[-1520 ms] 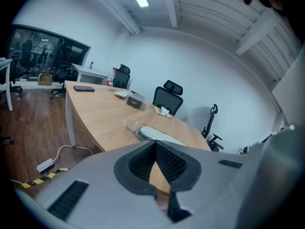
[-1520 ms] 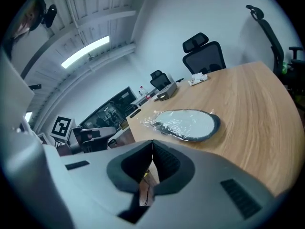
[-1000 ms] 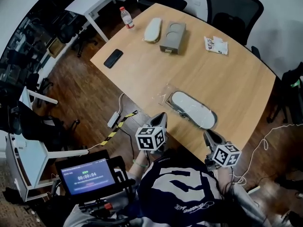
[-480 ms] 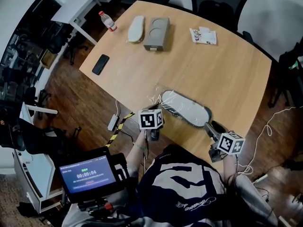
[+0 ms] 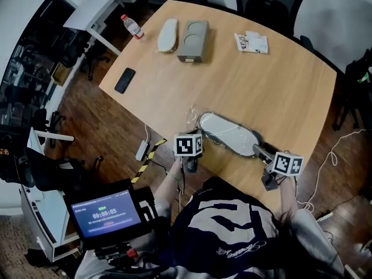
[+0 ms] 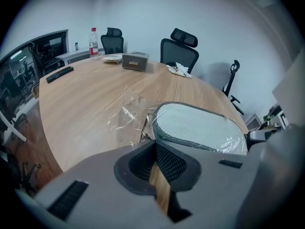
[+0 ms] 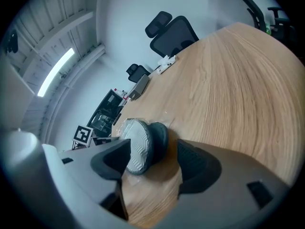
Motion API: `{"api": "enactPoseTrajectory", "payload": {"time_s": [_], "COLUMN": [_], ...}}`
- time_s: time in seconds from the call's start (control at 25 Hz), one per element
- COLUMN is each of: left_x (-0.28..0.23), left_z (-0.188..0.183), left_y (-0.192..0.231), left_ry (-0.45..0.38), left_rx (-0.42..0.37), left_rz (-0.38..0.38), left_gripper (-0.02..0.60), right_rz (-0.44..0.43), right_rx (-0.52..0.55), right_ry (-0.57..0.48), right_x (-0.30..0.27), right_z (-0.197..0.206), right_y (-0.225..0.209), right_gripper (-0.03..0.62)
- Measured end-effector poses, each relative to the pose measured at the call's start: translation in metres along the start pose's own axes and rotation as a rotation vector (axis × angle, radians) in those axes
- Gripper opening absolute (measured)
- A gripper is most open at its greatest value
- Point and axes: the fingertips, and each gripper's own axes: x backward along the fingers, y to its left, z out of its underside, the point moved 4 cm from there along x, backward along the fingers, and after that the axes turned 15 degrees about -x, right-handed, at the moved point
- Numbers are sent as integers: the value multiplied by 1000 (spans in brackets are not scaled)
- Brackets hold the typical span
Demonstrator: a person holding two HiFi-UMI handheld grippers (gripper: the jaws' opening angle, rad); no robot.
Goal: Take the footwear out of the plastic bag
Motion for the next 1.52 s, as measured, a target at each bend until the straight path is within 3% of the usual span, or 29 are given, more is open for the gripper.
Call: {"api": "enactPoseTrajectory", "payload": {"time_s": [0.2, 0.44, 0.48, 0.52, 0.56, 0.8, 1.12, 1.24, 1.28, 1.44, 1.52], "left_x": [0, 0, -1, -2, -2, -1, 1, 4, 5, 10, 12], "left_z": [-2, 0, 0, 0, 0, 3, 3, 1, 0, 2, 3], "left_y": [3, 3, 3, 3, 4, 1, 3, 11, 16, 45, 59], "left_ry": [-12, -42, -48, -54, -59, -68, -67, -49, -42, -22, -14], "left_rx": [11, 56, 53, 49, 46, 39, -22, -46, -48, -19, 6], "left_rz": [11, -5, -14, -24, -35, -55, -58, -80, -96, -161, -183], "left_gripper": [2, 0, 1, 1, 0, 1, 2, 2, 1, 1, 1], "right_rz": [-36, -10, -7, -7, -15, -116, -176, -333, -346, -262, -295], "right_rx": [27, 15, 6, -7, -26, -203, -227, -211, -214, -228, -234], "right_ry": [75, 124, 132, 138, 140, 55, -16, -33, -41, -80, -91], "right_x": [-14, -24, -25, -25, -26, -7, 25, 34, 39, 61, 67], "right_z": [-3, -8, -9, -10, -11, -6, 0, 0, 1, 6, 6], "right_y": [8, 9, 7, 5, 3, 6, 10, 25, 26, 10, 12], "right_gripper": [291, 276, 251, 185, 176, 93, 74, 72, 72, 71, 69]}}
